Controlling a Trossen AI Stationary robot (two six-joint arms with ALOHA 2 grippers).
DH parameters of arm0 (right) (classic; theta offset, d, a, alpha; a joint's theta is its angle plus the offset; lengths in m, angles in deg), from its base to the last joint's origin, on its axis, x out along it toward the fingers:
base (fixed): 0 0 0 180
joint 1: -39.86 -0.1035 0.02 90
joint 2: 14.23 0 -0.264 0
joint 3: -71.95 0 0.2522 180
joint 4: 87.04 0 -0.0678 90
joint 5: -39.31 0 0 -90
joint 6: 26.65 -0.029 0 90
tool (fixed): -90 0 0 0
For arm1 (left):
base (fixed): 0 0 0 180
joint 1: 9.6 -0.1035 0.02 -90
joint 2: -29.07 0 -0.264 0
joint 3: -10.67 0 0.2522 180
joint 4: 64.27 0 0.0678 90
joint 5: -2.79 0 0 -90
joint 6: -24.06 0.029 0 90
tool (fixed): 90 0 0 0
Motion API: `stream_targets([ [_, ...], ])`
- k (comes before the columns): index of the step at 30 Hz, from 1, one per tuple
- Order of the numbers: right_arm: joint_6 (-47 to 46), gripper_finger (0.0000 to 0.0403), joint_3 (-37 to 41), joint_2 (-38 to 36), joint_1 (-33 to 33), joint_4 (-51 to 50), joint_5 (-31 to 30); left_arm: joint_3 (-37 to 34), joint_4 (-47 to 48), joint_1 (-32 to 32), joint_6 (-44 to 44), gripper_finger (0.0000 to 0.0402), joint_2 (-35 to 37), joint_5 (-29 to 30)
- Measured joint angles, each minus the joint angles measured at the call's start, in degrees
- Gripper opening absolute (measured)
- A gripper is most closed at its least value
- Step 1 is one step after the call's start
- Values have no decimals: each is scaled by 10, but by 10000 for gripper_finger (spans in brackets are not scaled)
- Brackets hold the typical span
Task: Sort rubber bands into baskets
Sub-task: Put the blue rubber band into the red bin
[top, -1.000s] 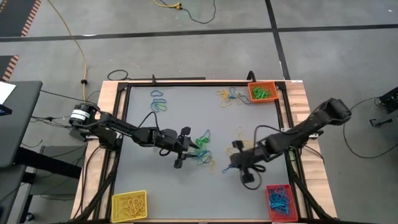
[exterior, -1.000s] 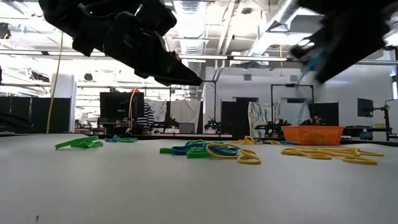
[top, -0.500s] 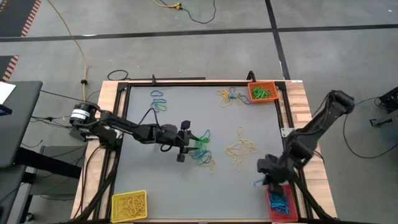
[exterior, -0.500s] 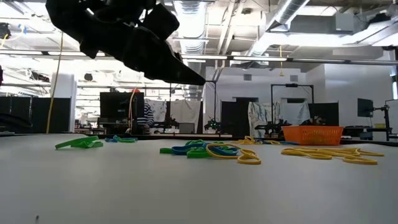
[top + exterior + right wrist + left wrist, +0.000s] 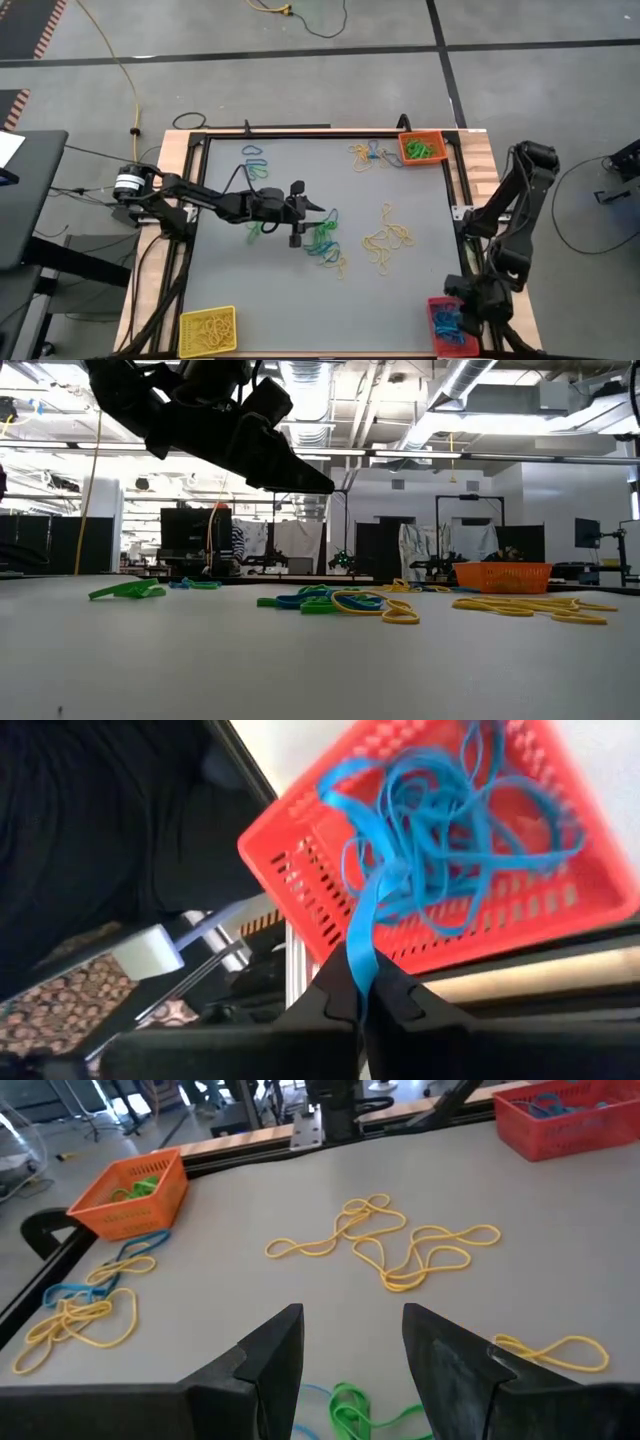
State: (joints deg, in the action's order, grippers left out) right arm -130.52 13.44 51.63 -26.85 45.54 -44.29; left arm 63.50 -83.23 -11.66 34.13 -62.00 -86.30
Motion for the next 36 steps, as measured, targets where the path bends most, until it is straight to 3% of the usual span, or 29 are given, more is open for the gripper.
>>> stream_targets([
  [6, -8, 31, 7, 41, -7, 85, 3, 0, -6, -2, 2, 162, 0, 0],
  [14, -25, 59, 7, 93, 0, 94, 100, 0, -10, -2, 2, 162, 0, 0],
  [27, 9, 222, 7, 52, 40, -3, 115, 0, 2, -2, -13, 162, 0, -5],
  [36, 103, 231, 7, 8, 87, -93, 78, 0, 26, -2, -19, 162, 0, -5],
])
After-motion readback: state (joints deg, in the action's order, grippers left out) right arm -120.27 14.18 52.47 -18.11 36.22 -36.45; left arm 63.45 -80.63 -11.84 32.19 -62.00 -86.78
